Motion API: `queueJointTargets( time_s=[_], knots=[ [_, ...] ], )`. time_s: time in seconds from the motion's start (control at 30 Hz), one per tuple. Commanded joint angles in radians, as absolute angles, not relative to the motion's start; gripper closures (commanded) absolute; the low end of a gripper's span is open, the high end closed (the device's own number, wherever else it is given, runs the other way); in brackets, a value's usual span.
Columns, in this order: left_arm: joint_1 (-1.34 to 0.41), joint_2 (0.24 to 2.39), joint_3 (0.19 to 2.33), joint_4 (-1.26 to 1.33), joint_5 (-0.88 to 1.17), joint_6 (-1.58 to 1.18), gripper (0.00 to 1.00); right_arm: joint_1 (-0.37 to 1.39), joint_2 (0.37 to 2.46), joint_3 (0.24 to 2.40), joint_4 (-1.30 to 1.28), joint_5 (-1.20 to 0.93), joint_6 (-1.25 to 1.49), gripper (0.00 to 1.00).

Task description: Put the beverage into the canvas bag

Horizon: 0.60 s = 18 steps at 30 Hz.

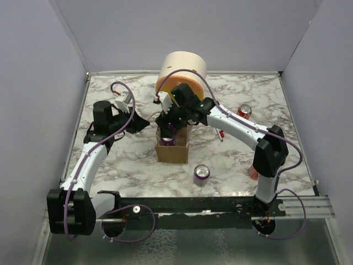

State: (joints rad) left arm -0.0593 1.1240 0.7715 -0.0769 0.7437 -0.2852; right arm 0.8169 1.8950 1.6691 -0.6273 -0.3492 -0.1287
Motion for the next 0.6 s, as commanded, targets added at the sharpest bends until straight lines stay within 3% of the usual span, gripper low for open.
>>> queueJointTargets(
  time_s=[0.0, 0.57],
  knots=[
    [-0.063, 1.114, 0.769, -0.071, 0.773, -0.27, 1.0, 0.822, 1.816, 1.7, -0.604, -0.332, -0.162, 0.16],
    [-0.063, 1.112, 0.77, -0.067, 0.768, -0.272, 1.0, 0.758, 1.525, 1.693, -0.623, -0.211, -0.291, 0.15]
  ],
)
